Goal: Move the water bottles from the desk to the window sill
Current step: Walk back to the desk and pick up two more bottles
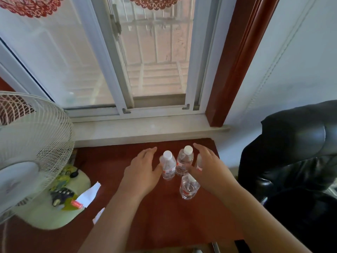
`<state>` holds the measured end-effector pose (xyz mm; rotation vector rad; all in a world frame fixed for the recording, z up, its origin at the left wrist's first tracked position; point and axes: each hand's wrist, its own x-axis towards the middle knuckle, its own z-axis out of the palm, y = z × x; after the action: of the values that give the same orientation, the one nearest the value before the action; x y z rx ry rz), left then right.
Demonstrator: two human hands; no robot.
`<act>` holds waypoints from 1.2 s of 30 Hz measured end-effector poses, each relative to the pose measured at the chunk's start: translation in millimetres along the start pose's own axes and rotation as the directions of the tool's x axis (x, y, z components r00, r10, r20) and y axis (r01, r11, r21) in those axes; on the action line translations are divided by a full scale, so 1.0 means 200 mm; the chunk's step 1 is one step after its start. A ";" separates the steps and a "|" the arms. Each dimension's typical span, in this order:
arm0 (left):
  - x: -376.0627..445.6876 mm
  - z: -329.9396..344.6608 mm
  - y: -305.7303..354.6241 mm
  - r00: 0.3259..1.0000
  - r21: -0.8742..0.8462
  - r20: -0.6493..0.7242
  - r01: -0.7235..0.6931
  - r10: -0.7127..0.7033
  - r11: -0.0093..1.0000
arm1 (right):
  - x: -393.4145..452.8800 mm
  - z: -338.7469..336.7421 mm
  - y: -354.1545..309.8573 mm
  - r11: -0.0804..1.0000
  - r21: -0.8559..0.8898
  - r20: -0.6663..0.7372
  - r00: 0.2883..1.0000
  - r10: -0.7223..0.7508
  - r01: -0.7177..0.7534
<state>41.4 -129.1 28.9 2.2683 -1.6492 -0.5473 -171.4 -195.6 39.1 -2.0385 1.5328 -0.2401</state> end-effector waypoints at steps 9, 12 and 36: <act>0.13 0.35 -0.14 0.993 -0.202 0.103 0.074 -0.054 0.977 | 0.02 0.33 0.17 0.983 0.147 0.110 0.989 0.096 -0.112; 0.22 0.43 -0.16 0.991 -0.283 0.129 0.083 -0.048 0.955 | 0.02 0.41 0.23 0.968 0.207 0.078 0.989 0.125 -0.139; 0.04 0.44 -0.30 0.963 -0.332 0.231 -0.057 0.140 0.941 | 0.06 0.49 0.40 0.928 0.351 0.266 0.964 0.027 -0.123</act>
<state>53.5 -118.4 -75.7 1.9299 -1.6306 -1.0348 -187.9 -189.5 -86.5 -1.6434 1.2925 -0.2039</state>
